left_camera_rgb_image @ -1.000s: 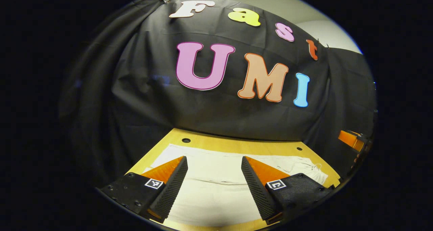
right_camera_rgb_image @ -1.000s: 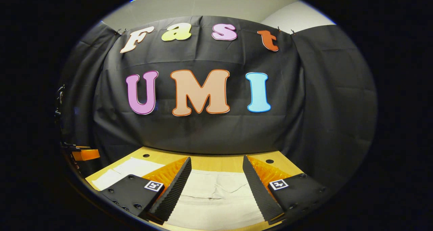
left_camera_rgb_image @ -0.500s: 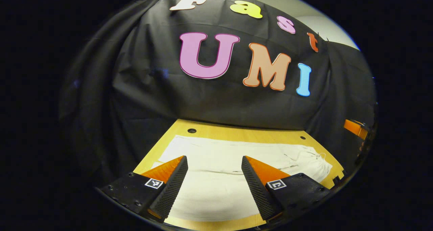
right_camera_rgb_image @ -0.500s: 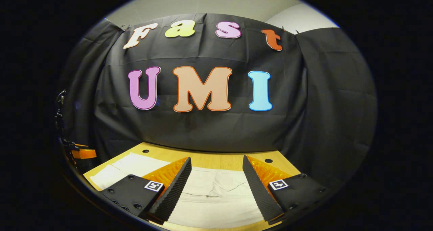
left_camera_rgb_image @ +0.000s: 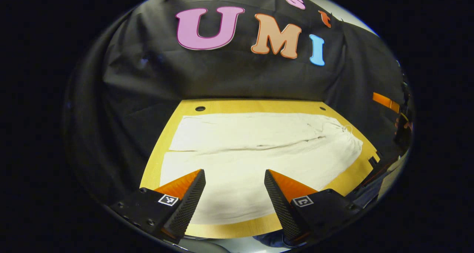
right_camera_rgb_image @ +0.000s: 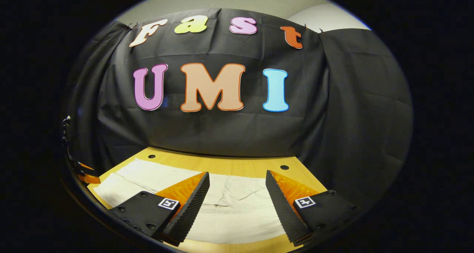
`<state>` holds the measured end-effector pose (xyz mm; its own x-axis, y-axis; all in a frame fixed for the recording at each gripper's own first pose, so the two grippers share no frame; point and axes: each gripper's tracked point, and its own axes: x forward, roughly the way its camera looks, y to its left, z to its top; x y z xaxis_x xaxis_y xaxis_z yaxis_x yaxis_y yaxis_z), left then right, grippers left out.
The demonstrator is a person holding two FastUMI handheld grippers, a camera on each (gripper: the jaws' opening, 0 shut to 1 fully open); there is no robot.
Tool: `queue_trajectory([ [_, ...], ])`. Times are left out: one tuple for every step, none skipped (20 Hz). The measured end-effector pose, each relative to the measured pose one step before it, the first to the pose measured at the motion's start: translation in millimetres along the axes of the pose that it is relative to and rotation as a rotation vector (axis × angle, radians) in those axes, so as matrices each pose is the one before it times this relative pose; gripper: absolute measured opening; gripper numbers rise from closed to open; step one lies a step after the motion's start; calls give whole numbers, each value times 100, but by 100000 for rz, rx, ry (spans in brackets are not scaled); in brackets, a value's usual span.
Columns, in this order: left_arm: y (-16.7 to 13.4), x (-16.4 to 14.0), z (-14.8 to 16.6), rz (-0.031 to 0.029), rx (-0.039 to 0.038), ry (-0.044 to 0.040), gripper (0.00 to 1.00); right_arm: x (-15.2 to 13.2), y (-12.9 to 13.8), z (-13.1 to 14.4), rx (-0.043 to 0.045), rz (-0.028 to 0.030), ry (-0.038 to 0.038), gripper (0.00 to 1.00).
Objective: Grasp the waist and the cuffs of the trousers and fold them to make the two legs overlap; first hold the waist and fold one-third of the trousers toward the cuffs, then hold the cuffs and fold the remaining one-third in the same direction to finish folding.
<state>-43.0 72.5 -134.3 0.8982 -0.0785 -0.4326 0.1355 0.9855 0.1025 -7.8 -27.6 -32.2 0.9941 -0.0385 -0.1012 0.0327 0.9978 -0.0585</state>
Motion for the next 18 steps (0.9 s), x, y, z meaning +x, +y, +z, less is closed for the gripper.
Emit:
queue_trajectory([
  [139,-96,-1034,-1066,1204,3605,95,0,-88,-189,-69,-219,617,97],
  [74,24,-933,-1352,963,3576,95,31,-143,-248,-275,-236,365,98],
  [170,47,-1182,-1320,1026,3368,95,40,-34,-114,-355,-155,384,97],
  [36,102,-832,-1201,1264,3371,95,115,-18,-208,-271,102,426,98],
  [-77,308,-914,-1445,1766,3651,95,124,10,-93,-229,77,422,97],
  [103,215,-945,-1350,2418,4158,95,-33,50,-276,-163,71,433,97],
  [167,454,-1353,-1267,3124,4363,95,-21,43,-52,62,-38,270,98],
  [102,263,-1216,-1010,3107,4004,95,-3,-100,-169,240,-377,114,98],
  [198,-45,-1066,-1205,2805,3892,95,22,-43,-55,638,-120,322,97],
  [147,82,-651,-929,2375,3467,94,42,-37,-242,725,-108,514,97],
  [-91,-190,-534,-1480,2133,2777,94,37,-125,-119,533,-563,323,98],
  [-73,-114,-500,-1878,2247,2967,93,64,-106,-59,455,-533,272,97],
  [122,-88,-687,-1308,2825,3149,92,-20,-151,-8,405,-447,282,97],
  [85,179,-566,-1083,3446,3165,92,-6,-215,-72,328,-384,245,97],
  [15,592,-693,-913,3642,3280,91,44,-134,12,219,-438,362,97],
  [69,418,-672,-974,3652,3383,90,-16,-129,-319,203,-424,401,97],
  [386,224,-802,-753,3432,3259,90,25,-171,-14,149,-712,161,97],
  [193,215,-510,-786,2112,2834,89,57,-252,-44,125,-691,37,98],
])
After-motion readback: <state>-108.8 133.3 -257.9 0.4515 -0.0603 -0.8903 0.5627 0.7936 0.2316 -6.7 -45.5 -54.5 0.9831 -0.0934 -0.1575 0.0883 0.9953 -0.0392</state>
